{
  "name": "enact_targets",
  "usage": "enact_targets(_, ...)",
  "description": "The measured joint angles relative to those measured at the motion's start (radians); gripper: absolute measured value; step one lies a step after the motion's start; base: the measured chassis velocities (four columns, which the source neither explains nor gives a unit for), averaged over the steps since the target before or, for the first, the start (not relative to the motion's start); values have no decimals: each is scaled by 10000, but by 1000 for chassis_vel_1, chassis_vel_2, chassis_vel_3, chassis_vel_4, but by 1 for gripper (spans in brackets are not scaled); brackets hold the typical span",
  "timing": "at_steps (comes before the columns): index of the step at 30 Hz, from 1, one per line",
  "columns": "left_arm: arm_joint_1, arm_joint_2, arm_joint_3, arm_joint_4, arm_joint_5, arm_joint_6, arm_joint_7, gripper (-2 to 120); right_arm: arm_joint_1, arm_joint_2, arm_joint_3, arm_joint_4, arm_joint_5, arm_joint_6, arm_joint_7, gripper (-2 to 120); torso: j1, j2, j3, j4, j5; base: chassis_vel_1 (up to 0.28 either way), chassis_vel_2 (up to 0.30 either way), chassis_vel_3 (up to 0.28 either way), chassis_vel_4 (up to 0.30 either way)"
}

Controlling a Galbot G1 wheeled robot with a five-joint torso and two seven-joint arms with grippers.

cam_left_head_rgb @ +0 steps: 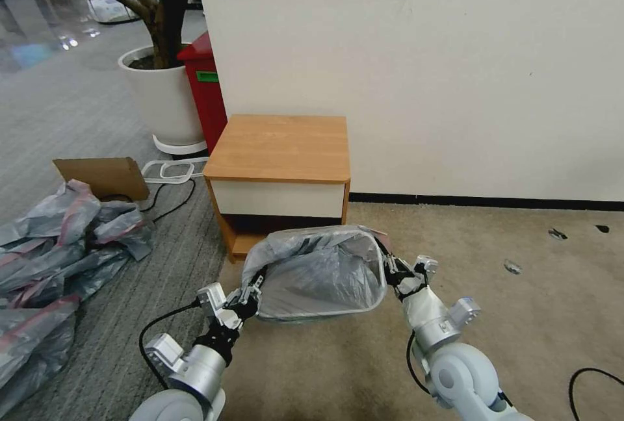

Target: Pick up the garbage bag from the table and place it over the trash can.

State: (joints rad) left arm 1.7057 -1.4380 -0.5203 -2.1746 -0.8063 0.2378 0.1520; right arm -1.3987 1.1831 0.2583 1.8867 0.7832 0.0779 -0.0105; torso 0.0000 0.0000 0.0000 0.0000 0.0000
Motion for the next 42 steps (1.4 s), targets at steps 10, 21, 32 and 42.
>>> enact_targets(10, -349, -60, -246, 109, 190, -13, -1306, 5, -682, 346, 140, 741, -1741, 682, 361, 33, 0, 0, 0, 0, -2, 0, 0, 0, 0)
enact_targets(21, -396, -132, -58, 154, 2016, 204, -2642, 5, -1232, 538, 638, 2015, -2976, 1589, 378, 68, 1, 0, -1, -1, -1, 0, 0, 0, 0)
enact_targets(32, -176, 200, 590, -121, 6316, -401, -2625, 5, -356, -2036, -385, 3215, -8935, 1914, -773, 72, 0, 0, 0, -1, 1, 0, 0, 0, 0)
enact_targets(42, 37, -1, 1214, -76, 8031, -933, -2596, 5, 752, -3879, -1597, 3488, -9171, -1169, -2732, 36, 0, 0, 0, -1, 0, 0, 0, 0, 0)
